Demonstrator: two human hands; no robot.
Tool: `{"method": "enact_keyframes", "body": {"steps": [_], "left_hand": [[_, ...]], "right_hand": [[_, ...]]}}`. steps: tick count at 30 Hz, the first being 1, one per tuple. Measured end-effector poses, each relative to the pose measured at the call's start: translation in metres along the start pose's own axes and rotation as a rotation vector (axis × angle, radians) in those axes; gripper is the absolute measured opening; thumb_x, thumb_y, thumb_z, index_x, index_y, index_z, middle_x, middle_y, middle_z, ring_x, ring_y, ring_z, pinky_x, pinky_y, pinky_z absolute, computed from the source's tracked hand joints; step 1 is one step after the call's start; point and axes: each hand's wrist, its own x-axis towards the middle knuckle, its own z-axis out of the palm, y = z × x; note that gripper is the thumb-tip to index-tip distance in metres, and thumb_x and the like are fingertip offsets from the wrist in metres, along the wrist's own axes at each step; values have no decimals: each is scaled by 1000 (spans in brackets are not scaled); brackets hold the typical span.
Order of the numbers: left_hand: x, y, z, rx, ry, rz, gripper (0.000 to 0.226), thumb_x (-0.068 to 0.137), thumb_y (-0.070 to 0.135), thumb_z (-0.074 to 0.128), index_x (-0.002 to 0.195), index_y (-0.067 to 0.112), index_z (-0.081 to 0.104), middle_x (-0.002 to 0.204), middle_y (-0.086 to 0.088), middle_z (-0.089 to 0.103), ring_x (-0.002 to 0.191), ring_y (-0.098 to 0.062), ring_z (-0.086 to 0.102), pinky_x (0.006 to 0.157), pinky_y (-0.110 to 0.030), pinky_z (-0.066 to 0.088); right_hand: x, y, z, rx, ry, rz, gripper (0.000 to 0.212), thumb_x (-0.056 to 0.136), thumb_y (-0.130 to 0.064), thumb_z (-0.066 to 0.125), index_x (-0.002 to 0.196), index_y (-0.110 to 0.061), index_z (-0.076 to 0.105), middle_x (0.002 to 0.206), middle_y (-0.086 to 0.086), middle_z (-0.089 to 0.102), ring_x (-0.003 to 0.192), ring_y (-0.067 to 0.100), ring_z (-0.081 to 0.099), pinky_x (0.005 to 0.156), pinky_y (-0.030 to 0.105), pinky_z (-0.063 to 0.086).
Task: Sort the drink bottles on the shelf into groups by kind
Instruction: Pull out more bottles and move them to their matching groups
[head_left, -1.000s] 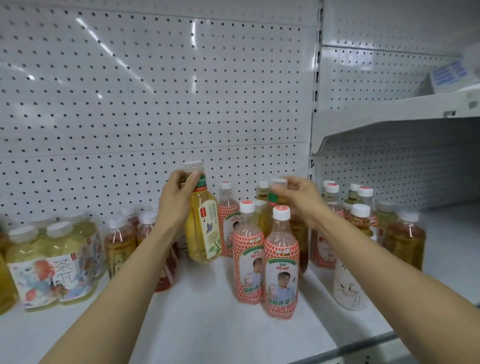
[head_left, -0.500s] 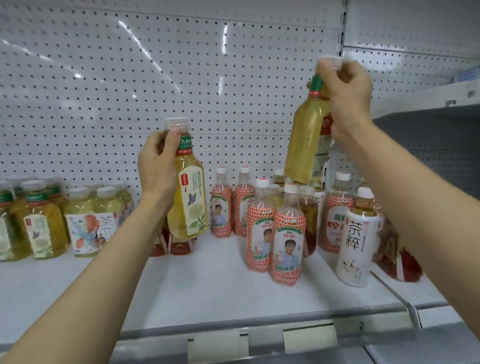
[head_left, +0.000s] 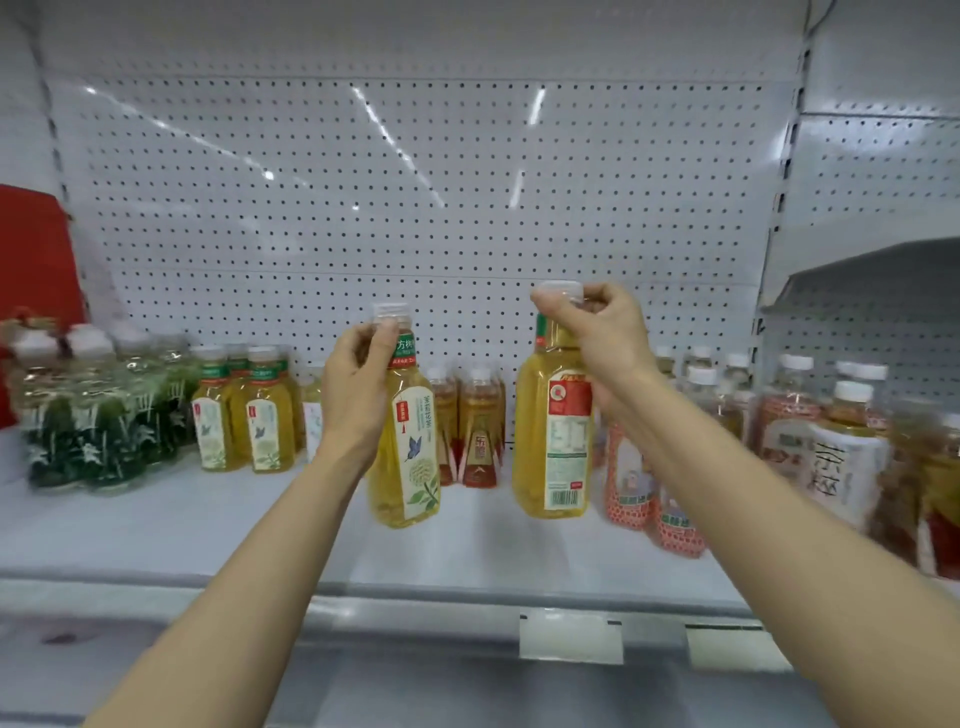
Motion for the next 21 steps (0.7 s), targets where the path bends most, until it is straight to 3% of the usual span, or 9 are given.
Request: {"method": "enact_keyframes", "body": {"steps": [3, 6, 11, 15, 18, 21], "left_hand": [[7, -5, -43, 45, -10, -31, 42, 92, 51, 59, 111, 14, 66, 101, 0, 70, 95, -18, 64, 83, -33, 50], [19, -11, -94, 96, -10, -32, 38, 97, 44, 57, 111, 10, 66, 98, 3, 68, 91, -14, 61, 81, -30, 47], [33, -25, -162, 160, -44, -60, 31, 92, 50, 55, 97, 22, 64, 99, -6, 68, 92, -30, 63, 86, -46, 50], [41, -39, -198, 232, -120, -102, 27, 90, 57, 48, 95, 35, 63, 105, -7, 70, 101, -36, 65, 91, -55, 51], [48, -52, -216, 233, -126, -126, 24, 102, 42, 43, 106, 28, 63, 104, -2, 69, 96, -26, 67, 81, -41, 55], [53, -65, -227, 215, -92, -160, 26, 107, 32, 39, 116, 18, 60, 93, 8, 69, 79, -4, 67, 66, -21, 50]], "right_hand": [[-14, 20, 40, -5, -34, 46, 56, 71, -26, 85, 115, -8, 56, 105, 10, 66, 82, 19, 66, 67, 31, 57], [-31, 37, 88, -8, -64, 59, 46, 75, -24, 82, 112, -13, 58, 104, 6, 67, 84, 18, 68, 66, 26, 58], [-49, 69, 157, 33, -78, 71, 37, 79, -20, 79, 111, -13, 62, 105, 9, 70, 98, 28, 69, 86, 47, 57], [-55, 91, 199, 64, -83, 107, 29, 83, -18, 76, 109, -19, 63, 108, 7, 71, 103, 25, 68, 93, 49, 53], [-56, 104, 224, 39, -137, 108, 24, 87, -17, 71, 109, -21, 63, 108, 4, 70, 104, 22, 67, 96, 47, 52], [-54, 118, 236, 1, -192, 106, 33, 90, -16, 68, 121, -15, 59, 116, 6, 67, 109, 21, 65, 96, 41, 52]]}}
